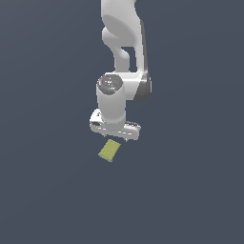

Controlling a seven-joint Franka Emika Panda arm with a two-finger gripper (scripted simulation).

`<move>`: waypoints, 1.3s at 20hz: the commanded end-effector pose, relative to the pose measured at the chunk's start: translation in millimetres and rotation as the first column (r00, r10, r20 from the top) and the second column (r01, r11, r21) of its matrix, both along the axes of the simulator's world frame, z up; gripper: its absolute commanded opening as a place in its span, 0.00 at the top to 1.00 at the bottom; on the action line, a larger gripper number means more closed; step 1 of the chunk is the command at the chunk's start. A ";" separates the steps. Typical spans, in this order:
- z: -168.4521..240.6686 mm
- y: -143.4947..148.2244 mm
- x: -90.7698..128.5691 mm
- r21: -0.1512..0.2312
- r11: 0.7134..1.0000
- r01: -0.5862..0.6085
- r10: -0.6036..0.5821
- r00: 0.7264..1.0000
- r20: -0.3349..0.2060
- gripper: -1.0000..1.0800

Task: Pick up the object and move it to a goal position.

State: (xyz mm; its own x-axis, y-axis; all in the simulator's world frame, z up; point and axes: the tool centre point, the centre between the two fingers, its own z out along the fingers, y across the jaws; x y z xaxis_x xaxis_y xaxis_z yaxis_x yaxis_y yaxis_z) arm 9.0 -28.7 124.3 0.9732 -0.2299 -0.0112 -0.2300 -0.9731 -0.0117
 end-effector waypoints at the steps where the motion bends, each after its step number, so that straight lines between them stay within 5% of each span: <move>1: -20.5 -10.9 2.8 -0.003 0.998 0.069 -0.069 0.998 0.002 0.04; 10: -61.6 -33.6 5.5 -0.013 0.979 0.203 -0.203 0.979 0.008 0.04; 26: -104.8 -34.8 4.0 -0.014 0.977 0.211 -0.211 0.978 0.008 0.04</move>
